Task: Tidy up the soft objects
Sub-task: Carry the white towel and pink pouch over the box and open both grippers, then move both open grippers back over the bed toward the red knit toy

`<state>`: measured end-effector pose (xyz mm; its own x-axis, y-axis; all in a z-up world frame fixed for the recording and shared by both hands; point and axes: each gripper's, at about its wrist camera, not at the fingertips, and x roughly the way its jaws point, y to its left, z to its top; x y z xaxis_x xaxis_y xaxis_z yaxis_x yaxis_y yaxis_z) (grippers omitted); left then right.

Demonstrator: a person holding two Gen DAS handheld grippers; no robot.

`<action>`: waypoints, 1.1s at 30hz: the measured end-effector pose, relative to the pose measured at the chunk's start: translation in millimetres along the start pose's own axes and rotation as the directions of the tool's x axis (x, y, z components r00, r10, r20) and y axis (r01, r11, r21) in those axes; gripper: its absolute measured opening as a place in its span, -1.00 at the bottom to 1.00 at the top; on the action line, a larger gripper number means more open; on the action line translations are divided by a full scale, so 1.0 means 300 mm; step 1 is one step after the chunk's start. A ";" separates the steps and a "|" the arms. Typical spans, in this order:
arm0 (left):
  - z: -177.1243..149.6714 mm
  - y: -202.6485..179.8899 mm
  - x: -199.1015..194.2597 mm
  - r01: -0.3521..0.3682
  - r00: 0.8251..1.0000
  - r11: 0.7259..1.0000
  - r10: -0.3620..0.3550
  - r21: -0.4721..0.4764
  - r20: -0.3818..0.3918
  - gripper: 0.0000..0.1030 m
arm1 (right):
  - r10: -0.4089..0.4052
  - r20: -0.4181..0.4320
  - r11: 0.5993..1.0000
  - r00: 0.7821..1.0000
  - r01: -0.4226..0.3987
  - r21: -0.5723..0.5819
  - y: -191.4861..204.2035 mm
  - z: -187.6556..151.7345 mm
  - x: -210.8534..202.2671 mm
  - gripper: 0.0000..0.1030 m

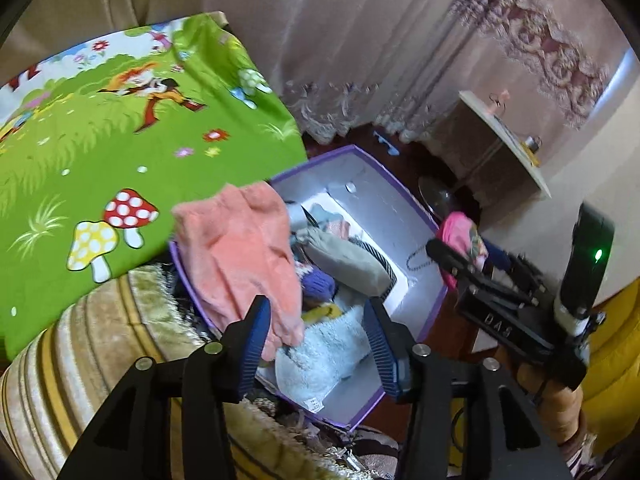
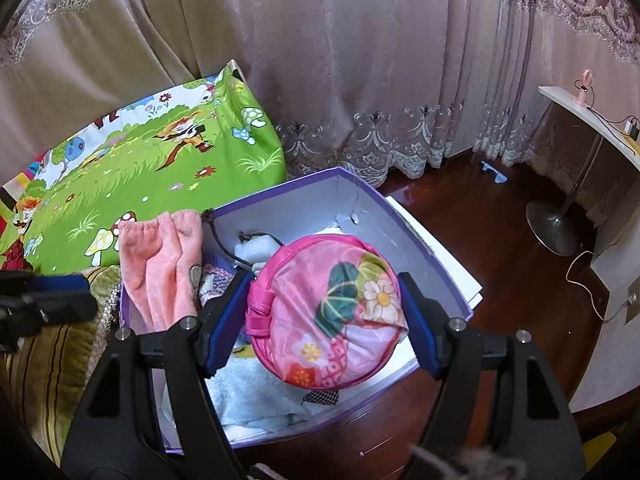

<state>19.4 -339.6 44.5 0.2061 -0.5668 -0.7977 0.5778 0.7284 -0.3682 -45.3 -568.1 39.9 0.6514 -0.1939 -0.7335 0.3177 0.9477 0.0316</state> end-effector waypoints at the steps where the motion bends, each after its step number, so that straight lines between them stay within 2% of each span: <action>1: 0.006 0.013 -0.011 0.003 1.000 1.000 -0.003 -0.012 0.008 -0.01 | 0.004 -0.001 1.000 1.000 -0.004 -0.006 0.007 0.000 -0.001 0.46; 13: 0.034 0.098 -0.104 0.016 0.996 0.996 -0.008 -0.091 0.084 0.00 | 0.067 -0.045 0.992 0.997 -0.072 -0.101 0.116 -0.006 0.005 0.52; 15: 0.033 0.109 -0.115 0.017 0.996 0.995 -0.008 -0.098 0.094 0.00 | 0.059 -0.048 0.993 0.997 -0.064 -0.099 0.119 -0.007 0.004 0.61; 22: 0.027 0.159 -0.159 0.021 0.992 0.990 -0.004 -0.137 0.123 0.00 | 0.042 -0.046 0.995 0.998 -0.046 -0.089 0.112 0.004 -0.007 0.64; 33: -0.023 0.273 -0.211 -0.002 0.989 0.978 0.033 -0.207 0.143 0.00 | 0.082 -0.061 0.986 0.995 -0.090 -0.138 0.221 0.013 -0.005 0.64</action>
<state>48.1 -241.4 61.5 0.3355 -0.5920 -0.7328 0.4016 0.7936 -0.4572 -22.5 -505.9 45.9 0.6324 -0.0994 -0.7682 0.1598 0.9871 0.0038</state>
